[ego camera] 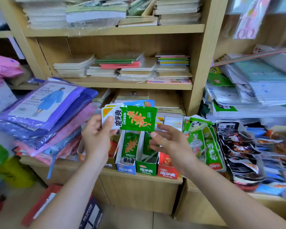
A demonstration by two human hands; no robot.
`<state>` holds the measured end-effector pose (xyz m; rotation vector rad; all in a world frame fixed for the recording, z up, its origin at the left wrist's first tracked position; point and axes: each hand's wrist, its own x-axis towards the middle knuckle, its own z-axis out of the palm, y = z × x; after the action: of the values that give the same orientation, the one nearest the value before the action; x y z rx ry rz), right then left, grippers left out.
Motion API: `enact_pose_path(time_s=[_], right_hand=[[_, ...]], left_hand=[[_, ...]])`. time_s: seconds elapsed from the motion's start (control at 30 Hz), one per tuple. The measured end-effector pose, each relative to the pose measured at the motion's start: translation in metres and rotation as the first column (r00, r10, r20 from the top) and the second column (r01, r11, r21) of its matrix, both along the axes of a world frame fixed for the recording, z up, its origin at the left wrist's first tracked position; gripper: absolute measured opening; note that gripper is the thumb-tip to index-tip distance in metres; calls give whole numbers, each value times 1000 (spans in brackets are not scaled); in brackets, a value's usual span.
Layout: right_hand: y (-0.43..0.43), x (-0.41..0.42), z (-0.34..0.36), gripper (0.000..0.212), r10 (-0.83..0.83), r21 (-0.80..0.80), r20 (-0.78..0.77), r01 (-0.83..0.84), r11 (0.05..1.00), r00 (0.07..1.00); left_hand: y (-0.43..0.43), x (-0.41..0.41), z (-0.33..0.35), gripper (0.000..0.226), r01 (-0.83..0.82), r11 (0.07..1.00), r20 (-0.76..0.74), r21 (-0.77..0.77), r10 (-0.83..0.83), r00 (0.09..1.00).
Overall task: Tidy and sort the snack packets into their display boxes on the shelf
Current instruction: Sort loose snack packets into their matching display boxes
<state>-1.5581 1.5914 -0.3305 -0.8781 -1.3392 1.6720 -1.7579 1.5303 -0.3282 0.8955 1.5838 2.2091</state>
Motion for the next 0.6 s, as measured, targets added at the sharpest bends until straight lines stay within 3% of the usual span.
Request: enact_pose_path(time_s=[0.03, 0.1, 0.23, 0.33, 0.4, 0.47, 0.53, 0.6], right_hand=[[-3, -7, 3, 53, 30, -148, -100, -44, 988, 995], [-3, -16, 6, 43, 35, -309, -251, -115, 944, 967], [11, -18, 3, 20, -26, -339, -375, -111, 934, 927], [26, -9, 1, 25, -14, -283, -350, -91, 955, 936], [35, -2, -1, 33, 60, -174, -245, -105, 979, 968], [41, 5, -2, 44, 132, -31, -91, -135, 990, 987], [44, 8, -4, 48, 178, 40, -13, -178, 983, 984], [45, 10, -6, 44, 202, 56, 14, -202, 978, 979]], left_hand=[[0, 4, -2, 13, 47, 999, 29, -1, -47, 998], [2, 14, -6, 12, 139, 990, 60, -13, -138, 989], [2, 29, -12, 7, 313, 945, 57, -95, -309, 949], [1, 24, -15, 23, 382, 888, -37, -255, -404, 914], [-1, 20, -14, 42, 434, 846, -59, -310, -473, 879], [-1, 17, -10, 53, 505, 810, 9, -297, -527, 850], [2, 14, -8, 51, 546, 780, 61, -306, -557, 828], [3, 14, -9, 35, 542, 762, -4, -355, -581, 814]])
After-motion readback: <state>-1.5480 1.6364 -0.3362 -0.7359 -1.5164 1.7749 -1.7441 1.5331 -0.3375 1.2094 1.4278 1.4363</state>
